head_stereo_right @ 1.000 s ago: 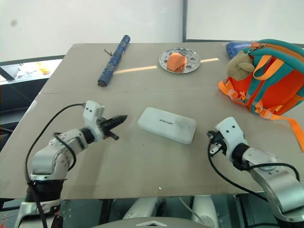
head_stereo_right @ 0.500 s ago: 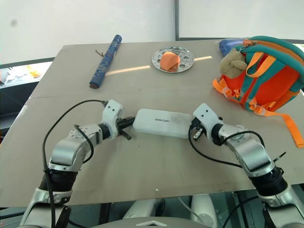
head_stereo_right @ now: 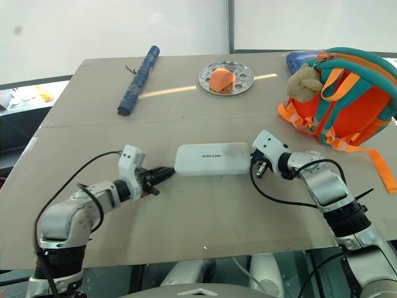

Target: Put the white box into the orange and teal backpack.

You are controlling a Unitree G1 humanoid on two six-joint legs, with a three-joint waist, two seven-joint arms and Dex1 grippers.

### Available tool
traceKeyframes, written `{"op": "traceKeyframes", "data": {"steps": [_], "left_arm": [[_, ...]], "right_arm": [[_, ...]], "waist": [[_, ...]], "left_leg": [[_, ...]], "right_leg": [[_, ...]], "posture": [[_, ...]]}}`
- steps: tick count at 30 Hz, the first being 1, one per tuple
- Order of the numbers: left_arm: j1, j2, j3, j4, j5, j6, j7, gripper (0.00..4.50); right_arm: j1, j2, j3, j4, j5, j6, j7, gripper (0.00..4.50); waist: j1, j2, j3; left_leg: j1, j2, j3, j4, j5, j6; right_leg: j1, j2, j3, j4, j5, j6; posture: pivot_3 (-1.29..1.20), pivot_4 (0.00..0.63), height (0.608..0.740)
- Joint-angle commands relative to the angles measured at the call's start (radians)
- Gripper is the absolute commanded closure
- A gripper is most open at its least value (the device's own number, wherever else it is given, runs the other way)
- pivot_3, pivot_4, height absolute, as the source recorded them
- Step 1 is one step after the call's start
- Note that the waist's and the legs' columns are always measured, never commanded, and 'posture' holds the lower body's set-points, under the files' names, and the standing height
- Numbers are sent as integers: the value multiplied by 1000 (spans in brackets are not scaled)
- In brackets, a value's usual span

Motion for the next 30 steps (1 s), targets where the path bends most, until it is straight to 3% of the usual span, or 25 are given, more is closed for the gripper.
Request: {"op": "traceKeyframes", "data": {"steps": [1,4,6,12,19,28,30], "left_arm": [[-23,51,120,88,-91,138,-4,1276],[-98,90,165,164,-206,304,-40,93],[-203,50,217,249,-279,416,-19,93],[-327,-36,69,319,-192,390,56,93],[-364,-100,-3,403,-168,334,15,93],[-335,-136,33,364,-206,370,1,93],[-328,-145,62,356,-219,380,8,599]], "right_arm": [[1,5,-26,-10,-12,-24,6,4500],[5,3,-32,-10,-16,-31,8,4500],[10,3,-38,-6,-16,-35,7,4500],[10,13,-37,1,-29,-59,6,4500],[-8,65,7,-1,-46,-93,28,4500],[-29,183,28,49,-79,-106,10,4500],[-20,182,16,48,-78,-105,13,4500]], "waist": [[-7,0,0],[-14,0,0],[-14,0,0],[-11,-1,0],[-5,0,-1],[0,0,-1],[-3,0,-1]], "left_leg": [[0,0,0,0,0,0],[0,1,0,0,1,-1],[0,1,0,0,1,-1],[0,-1,-1,1,0,-2],[0,-1,-1,1,0,-2],[0,-1,-1,1,0,-2],[0,-1,-1,1,0,-2]], "right_leg": [[0,0,0,1,0,0],[0,1,0,1,0,0],[0,1,0,1,0,0],[0,-1,0,0,0,-1],[0,-1,0,1,0,-1],[0,-1,0,0,0,-1],[0,-1,0,0,0,-1]], "posture": [[0,150,733],[0,150,733],[0,150,733],[0,150,733],[0,150,733],[0,150,733],[0,150,733]]}}
